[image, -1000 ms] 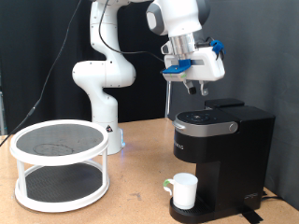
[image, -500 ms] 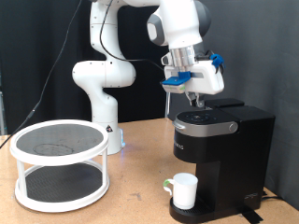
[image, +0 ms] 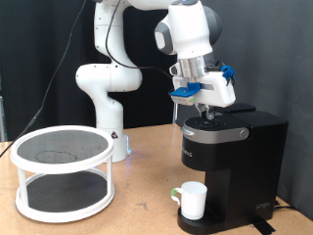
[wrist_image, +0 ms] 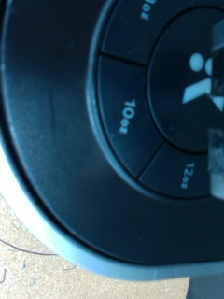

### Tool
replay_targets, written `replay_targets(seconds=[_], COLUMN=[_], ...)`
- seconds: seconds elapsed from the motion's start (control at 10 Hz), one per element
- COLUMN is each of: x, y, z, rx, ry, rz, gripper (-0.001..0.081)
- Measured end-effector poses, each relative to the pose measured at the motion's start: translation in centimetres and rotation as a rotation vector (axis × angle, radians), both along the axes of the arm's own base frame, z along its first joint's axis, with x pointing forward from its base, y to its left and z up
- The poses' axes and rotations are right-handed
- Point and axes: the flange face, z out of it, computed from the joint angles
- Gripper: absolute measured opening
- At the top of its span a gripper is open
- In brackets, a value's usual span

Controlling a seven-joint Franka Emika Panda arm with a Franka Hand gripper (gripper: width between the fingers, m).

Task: Make a cup of coffee with the keurig machine

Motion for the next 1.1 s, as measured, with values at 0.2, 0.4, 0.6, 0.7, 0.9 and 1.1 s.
replay_targets(seconds=[0.2, 0.4, 0.6, 0.7, 0.9, 1.1], x=[0.0, -0.1, -0.2, -0.2, -0.2, 0.2], y=[0.3, 0.4, 0.4, 0.4, 0.2, 0.0], z=[-0.6, -1.1, -1.1, -1.2, -1.3, -1.3], rx=[0.004, 0.007, 0.008, 0.01, 0.015, 0.024], ry=[0.018, 0.04, 0.048, 0.056, 0.08, 0.102], rz=[0.006, 0.008, -0.002, -0.013, -0.036, -0.065], gripper=[0.0, 0.0, 0.0, 0.0, 0.0, 0.0])
